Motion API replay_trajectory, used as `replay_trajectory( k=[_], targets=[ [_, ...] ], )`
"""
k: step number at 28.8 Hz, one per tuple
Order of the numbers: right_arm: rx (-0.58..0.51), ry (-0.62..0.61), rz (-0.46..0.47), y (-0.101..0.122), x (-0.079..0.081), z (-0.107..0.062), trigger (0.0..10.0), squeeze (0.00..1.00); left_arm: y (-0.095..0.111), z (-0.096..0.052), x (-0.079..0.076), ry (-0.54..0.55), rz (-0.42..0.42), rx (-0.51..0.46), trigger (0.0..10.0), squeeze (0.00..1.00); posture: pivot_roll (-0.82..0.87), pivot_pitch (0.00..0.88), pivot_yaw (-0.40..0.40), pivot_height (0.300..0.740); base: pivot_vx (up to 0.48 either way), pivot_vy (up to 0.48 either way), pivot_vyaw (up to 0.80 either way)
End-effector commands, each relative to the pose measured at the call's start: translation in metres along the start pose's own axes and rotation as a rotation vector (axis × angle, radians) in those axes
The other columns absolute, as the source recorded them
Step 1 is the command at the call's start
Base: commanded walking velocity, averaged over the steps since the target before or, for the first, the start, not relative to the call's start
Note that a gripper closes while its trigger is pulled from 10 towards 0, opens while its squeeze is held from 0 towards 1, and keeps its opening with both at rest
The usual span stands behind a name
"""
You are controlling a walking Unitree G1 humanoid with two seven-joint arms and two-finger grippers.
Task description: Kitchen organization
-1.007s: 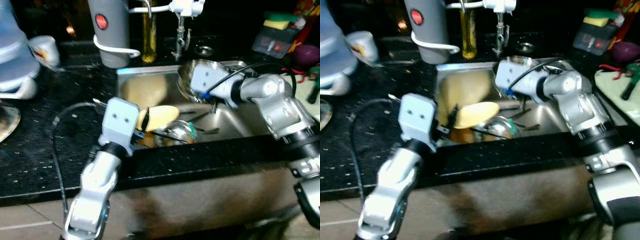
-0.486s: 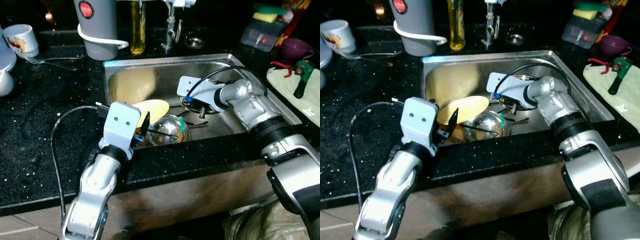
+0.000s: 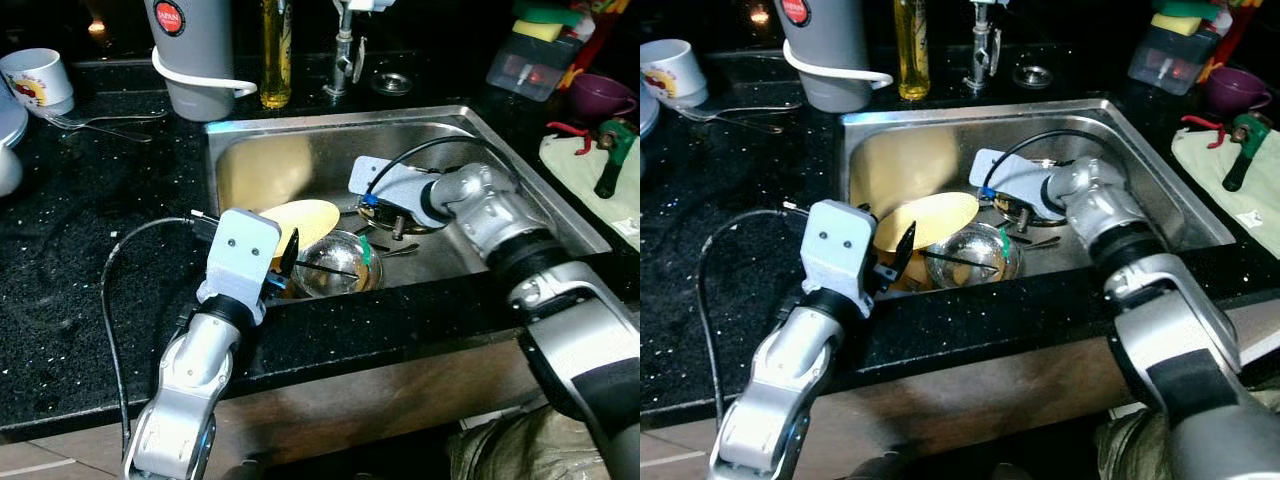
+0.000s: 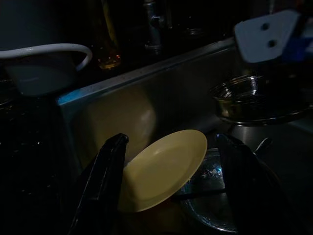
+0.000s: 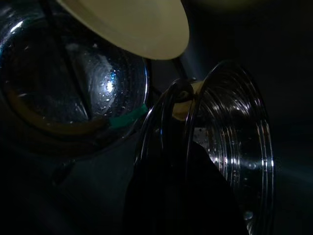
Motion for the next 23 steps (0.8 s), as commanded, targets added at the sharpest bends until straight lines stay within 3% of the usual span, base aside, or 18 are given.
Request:
replay_trajectory(
  k=[1,13,16,17,18,19,20,21,23],
  targets=[
    [0.032,-0.041,0.011,-0.002,-0.007,0.0,10.0,0.0,0.002,-0.002,-0.002,-0.006,-0.005,0.003,10.0,0.0,0.05,0.073,-0.099,0.74,0.0,0.0,0.0],
    [0.117,-0.077,0.092,-0.013,0.005,0.016,10.0,0.0,0.001,-0.01,-0.002,0.011,-0.011,0.021,10.0,0.0,0.06,0.116,-0.127,0.74,0.0,0.0,0.0],
    [0.08,-0.072,0.137,-0.007,0.011,0.021,10.0,0.0,0.001,-0.011,-0.001,0.016,-0.01,0.023,10.0,0.0,0.06,0.119,-0.129,0.74,0.0,0.0,0.0],
    [0.019,-0.07,0.207,0.003,0.014,0.024,10.0,0.0,0.002,-0.011,0.0,0.019,-0.01,0.023,10.0,0.0,0.06,0.123,-0.131,0.74,0.0,0.0,0.0],
    [-0.013,-0.073,0.238,0.008,0.013,0.024,10.0,0.41,0.002,-0.011,0.0,0.02,-0.009,0.023,10.0,0.0,0.06,0.124,-0.131,0.74,0.0,0.0,0.0],
    [-0.037,-0.079,0.266,0.012,0.012,0.024,10.0,0.89,0.002,-0.011,0.0,0.021,-0.009,0.023,10.0,0.0,0.06,0.124,-0.131,0.74,0.0,0.0,0.0],
    [-0.037,-0.079,0.266,0.012,0.012,0.024,10.0,0.89,0.002,-0.011,0.0,0.021,-0.009,0.023,10.0,0.0,0.06,0.124,-0.131,0.74,0.0,0.0,0.0],
    [-0.055,-0.093,0.305,0.013,0.01,0.024,10.0,1.0,0.003,-0.011,0.0,0.021,-0.007,0.023,10.0,0.0,0.06,0.123,-0.129,0.74,0.0,0.0,0.0],
    [-0.053,-0.1,0.312,0.013,0.01,0.024,10.0,1.0,0.003,-0.011,0.0,0.021,-0.006,0.024,10.0,0.0,0.06,0.123,-0.129,0.74,0.0,0.0,0.0]
  ],
)
Point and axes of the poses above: a point about 5 cm out from each wrist's last joint towards the gripper, its own z axis pointing out of the wrist towards the gripper, its own y axis along the axis of the wrist's last joint, x = y × z, the point moved 5 cm from there along z, pointing out of the wrist towards the gripper, and after that the axes turned 7 degrees about z, right-handed, at the moved point
